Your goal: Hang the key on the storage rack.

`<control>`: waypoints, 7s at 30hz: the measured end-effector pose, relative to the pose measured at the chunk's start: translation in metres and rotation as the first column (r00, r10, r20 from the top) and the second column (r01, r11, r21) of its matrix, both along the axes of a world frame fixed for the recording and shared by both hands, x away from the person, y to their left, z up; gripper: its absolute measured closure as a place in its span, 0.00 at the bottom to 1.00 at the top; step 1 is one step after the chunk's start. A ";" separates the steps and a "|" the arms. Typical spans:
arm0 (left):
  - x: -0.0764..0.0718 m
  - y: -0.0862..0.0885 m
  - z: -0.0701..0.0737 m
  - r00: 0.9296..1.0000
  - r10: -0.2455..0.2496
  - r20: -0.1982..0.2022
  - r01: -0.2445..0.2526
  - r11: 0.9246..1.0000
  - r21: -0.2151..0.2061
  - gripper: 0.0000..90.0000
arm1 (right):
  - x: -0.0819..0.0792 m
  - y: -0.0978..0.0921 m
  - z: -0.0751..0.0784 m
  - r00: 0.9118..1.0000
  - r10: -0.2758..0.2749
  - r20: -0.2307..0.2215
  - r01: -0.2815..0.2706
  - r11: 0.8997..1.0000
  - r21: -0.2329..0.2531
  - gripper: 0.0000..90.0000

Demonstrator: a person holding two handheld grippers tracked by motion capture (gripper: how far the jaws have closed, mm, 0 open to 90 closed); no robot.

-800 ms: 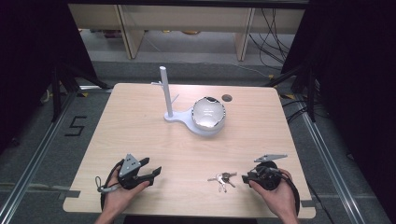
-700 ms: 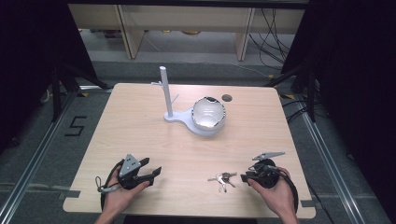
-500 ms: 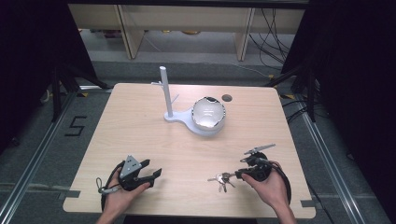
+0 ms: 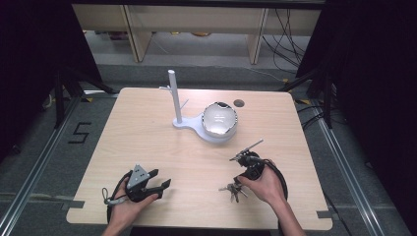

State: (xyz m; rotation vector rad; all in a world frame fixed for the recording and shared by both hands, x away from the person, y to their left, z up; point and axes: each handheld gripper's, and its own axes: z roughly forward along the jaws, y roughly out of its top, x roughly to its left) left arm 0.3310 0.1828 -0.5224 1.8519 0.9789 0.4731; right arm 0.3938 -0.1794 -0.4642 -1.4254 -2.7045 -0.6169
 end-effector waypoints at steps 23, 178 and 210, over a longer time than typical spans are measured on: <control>0.001 0.000 0.000 1.000 -0.006 -0.015 0.006 1.000 -0.013 0.40 | -0.004 0.003 -0.010 0.914 0.406 0.029 -0.396 0.903 -0.169 0.49; 0.041 -0.109 0.049 0.818 -0.571 0.069 0.573 0.819 -0.015 0.72 | 0.010 0.090 0.111 0.688 0.720 -0.086 -0.702 0.632 -0.327 0.97; 0.036 -0.104 0.065 0.823 -0.567 0.029 0.564 0.823 0.069 0.95 | 0.013 0.092 0.112 0.657 0.753 -0.042 -0.726 0.617 -0.303 0.97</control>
